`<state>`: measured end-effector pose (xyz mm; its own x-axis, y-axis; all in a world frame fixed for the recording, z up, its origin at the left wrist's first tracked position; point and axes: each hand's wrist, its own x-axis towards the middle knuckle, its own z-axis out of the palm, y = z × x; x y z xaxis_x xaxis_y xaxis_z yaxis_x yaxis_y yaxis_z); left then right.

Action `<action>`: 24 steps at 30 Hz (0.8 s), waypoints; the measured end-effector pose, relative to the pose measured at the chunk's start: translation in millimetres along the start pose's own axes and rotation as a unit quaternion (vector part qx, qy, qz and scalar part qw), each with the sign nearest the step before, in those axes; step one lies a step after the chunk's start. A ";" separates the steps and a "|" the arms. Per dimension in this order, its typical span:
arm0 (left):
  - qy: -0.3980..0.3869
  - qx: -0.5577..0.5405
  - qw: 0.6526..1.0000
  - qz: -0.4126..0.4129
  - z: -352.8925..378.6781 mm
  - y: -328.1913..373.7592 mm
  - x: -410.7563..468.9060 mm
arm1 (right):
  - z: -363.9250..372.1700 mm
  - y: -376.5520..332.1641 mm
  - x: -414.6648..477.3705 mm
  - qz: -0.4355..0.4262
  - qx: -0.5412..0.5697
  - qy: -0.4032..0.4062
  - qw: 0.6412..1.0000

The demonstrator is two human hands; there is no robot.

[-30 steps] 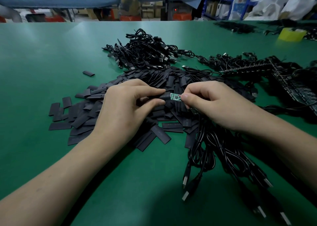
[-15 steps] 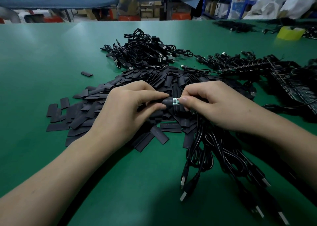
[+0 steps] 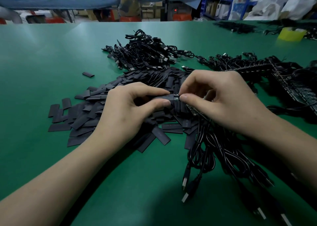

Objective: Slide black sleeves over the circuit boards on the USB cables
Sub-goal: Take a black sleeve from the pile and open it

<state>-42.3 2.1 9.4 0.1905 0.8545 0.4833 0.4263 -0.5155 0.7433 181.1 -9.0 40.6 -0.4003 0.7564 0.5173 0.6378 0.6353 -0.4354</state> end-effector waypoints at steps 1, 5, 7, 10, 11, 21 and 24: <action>-0.007 -0.026 1.000 -0.016 0.3 -0.5 0.2 | -0.1 -0.7 -0.1 -0.009 -0.008 0.007 1.000; -0.018 -0.077 0.996 -0.046 3.1 -3.0 -0.5 | -1.0 -0.6 0.0 -0.029 -0.036 0.023 0.999; -0.023 -0.092 0.994 -0.053 3.9 -4.0 -0.9 | -1.5 0.5 -0.6 -0.038 -0.043 0.026 0.998; -0.028 -0.112 0.992 -0.057 4.0 -4.2 -0.7 | -0.8 2.7 -0.7 -0.050 -0.052 0.027 0.997; -0.029 -0.117 0.991 -0.056 3.8 -3.7 -0.6 | -0.8 3.4 -0.5 -0.054 -0.055 0.026 0.997; -0.037 -0.110 0.992 -0.044 3.2 -0.1 -1.1 | -0.4 5.7 -1.4 -0.086 -0.091 0.012 0.992; -0.032 -0.083 0.996 -0.021 2.7 -0.3 -1.0 | 1.3 5.0 -2.2 -0.088 -0.089 0.013 0.992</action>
<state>-40.2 1.6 7.5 0.2340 0.8756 0.4227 0.2844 -0.4773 0.8314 184.2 -7.3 36.4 -0.5003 0.6308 0.5931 0.6672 0.7175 -0.2004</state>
